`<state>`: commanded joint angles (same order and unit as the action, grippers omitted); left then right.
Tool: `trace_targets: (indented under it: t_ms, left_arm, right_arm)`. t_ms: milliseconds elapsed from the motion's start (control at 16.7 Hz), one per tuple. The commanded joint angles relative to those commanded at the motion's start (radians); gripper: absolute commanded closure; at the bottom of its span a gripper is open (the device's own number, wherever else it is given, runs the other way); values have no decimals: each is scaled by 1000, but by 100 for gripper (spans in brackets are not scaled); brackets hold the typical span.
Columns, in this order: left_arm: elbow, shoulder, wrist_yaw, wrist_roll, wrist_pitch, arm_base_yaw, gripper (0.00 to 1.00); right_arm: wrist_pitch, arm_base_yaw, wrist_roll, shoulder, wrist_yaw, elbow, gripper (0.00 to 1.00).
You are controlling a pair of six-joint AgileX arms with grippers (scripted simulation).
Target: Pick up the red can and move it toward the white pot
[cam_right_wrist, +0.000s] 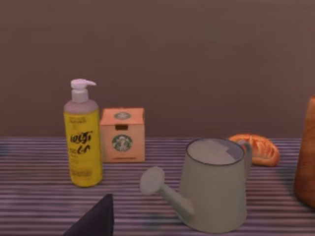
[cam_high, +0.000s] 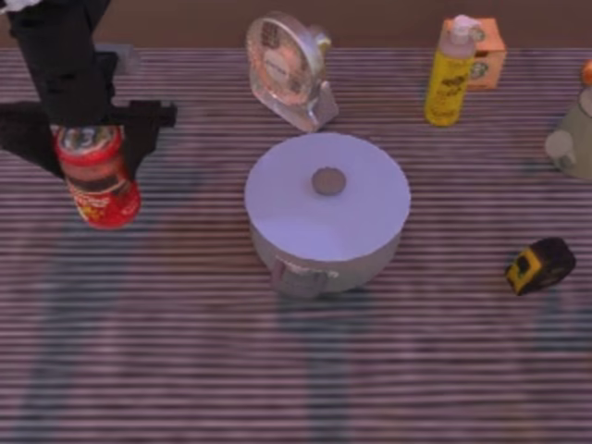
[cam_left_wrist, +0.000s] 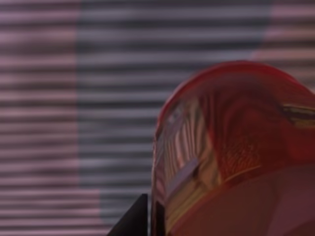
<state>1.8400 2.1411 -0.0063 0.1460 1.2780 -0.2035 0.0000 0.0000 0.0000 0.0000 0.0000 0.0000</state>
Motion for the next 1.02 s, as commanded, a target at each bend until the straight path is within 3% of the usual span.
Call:
trace_targets:
  t_ms: [300, 660, 1020]
  left_arm:
    - [43, 64, 2, 135, -29, -87, 100]
    - [23, 62, 2, 134, -45, -81, 100]
    - [-94, 100, 3, 132, -205, -85, 100]
  right_arm:
    - [0, 0, 0, 0, 0, 0, 0]
    - [0, 0, 0, 0, 0, 0, 0]
    - [0, 0, 0, 0, 0, 0, 0]
